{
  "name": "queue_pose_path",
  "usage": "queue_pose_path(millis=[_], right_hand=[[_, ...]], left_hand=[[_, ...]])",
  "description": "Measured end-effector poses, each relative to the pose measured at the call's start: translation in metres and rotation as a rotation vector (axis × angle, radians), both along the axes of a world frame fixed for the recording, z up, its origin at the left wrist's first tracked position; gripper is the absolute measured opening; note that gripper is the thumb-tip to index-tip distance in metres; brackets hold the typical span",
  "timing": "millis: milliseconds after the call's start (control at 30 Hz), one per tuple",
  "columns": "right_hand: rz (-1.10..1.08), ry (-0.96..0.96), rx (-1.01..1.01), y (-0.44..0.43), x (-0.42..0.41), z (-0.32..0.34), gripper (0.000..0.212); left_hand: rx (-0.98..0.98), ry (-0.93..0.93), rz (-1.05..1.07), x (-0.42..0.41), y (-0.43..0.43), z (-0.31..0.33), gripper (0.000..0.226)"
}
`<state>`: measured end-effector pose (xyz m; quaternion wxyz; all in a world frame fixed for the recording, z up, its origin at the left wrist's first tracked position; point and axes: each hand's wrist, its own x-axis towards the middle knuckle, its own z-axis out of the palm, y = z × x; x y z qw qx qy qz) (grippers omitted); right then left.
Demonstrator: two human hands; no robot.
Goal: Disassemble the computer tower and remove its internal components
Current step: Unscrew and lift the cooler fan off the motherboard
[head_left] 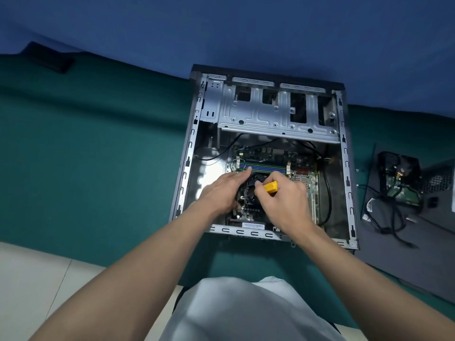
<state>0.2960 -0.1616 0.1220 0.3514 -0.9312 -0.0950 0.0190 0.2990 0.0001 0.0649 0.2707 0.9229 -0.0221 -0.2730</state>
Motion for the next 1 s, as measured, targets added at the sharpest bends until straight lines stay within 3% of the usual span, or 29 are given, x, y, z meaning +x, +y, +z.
queue_pose_path(millis=[467, 700, 767, 900, 1000], right_hand=[[-0.01, -0.027, 0.004, 0.001, -0.004, -0.011, 0.023], [-0.014, 0.053, -0.017, 0.002, -0.002, -0.011, 0.023], [0.027, 0.074, -0.092, 0.004, -0.001, -0.005, 0.028], [0.108, 0.095, -0.352, 0.017, 0.008, 0.015, 0.059], [0.139, 0.194, -0.466, 0.025, 0.022, 0.028, 0.055]], left_hand=[[-0.03, 0.005, -0.022, 0.0, 0.0, 0.002, 0.102], [-0.026, 0.001, -0.038, 0.0, -0.001, 0.003, 0.103], [-0.032, 0.01, -0.04, 0.001, 0.0, 0.004, 0.102], [-0.027, 0.039, -0.044, 0.003, 0.002, 0.005, 0.099], [-0.051, 0.041, -0.069, 0.004, 0.003, 0.003, 0.095]])
